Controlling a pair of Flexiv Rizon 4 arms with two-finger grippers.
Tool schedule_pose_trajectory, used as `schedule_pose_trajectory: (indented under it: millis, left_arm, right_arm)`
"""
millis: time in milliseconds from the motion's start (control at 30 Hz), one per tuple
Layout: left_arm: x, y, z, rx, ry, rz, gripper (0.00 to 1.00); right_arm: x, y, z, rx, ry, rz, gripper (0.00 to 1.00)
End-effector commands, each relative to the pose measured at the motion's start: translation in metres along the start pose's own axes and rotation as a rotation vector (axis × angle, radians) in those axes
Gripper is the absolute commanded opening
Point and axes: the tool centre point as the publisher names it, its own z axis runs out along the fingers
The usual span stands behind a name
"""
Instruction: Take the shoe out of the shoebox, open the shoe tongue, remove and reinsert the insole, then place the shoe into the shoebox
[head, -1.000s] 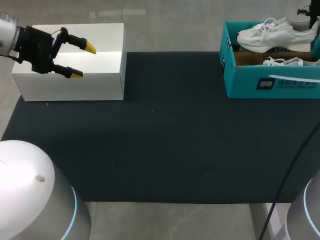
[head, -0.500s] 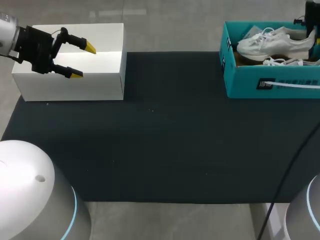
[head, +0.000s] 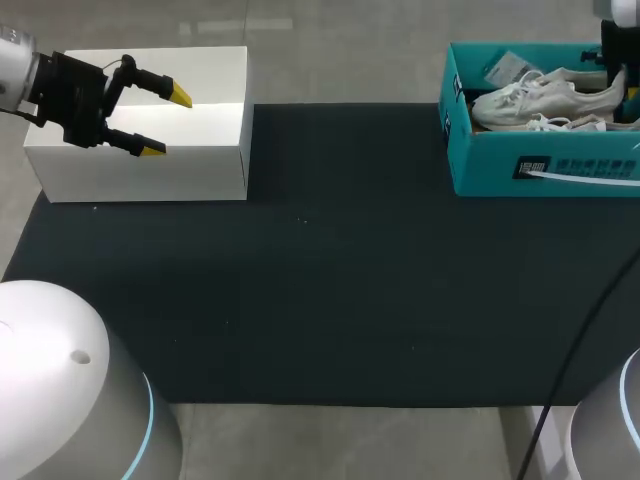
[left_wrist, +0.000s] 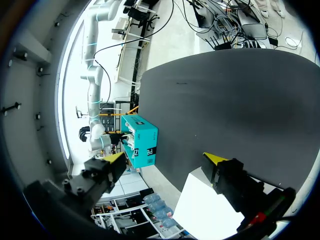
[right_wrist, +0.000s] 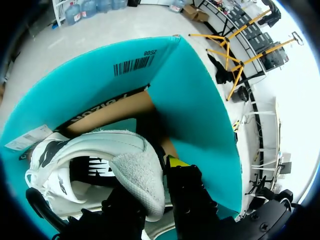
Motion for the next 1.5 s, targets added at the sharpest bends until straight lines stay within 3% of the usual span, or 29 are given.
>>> schedule_pose_trajectory:
  millis: [33,433,467,500,600,667,1200,1367,1500]
  left_arm:
    - [0.000,0.001,0.000,0.001,0.004,0.001,1.00]
    - [0.000,0.001,0.000,0.001,0.004,0.001,1.00]
    - [0.000,0.001,0.000,0.001,0.004,0.001,1.00]
    - [0.000,0.001,0.000,0.001,0.004,0.001,1.00]
    - [0.000,0.001,0.000,0.001,0.004,0.001,1.00]
    - [0.000,0.001,0.000,0.001,0.004,0.001,1.00]
    - [0.000,0.001,0.000,0.001,0.004,0.001,1.00]
    - [0.000,0.001,0.000,0.001,0.004,0.001,1.00]
    - [0.000,0.001,0.000,0.001,0.004,0.001,1.00]
  right_arm:
    - [0.009,0.012,0.011,0.136,-0.011,-0.002,0.00]
    - [0.010,0.007,0.025,0.179,-0.024,0.001,0.00]
    - [0.009,0.007,0.025,0.181,-0.023,0.002,0.06]
    - [0.009,0.007,0.025,0.182,-0.023,0.003,0.22]
    - [0.008,0.007,0.024,0.186,-0.024,0.005,0.45]
    - [0.007,0.006,0.021,0.187,-0.026,0.006,0.49]
    - [0.007,0.009,-0.012,0.156,-0.025,-0.005,0.55]
    - [0.009,0.010,-0.030,0.140,0.011,0.004,0.63]
    - [0.010,0.010,-0.044,0.129,0.032,-0.002,0.76]
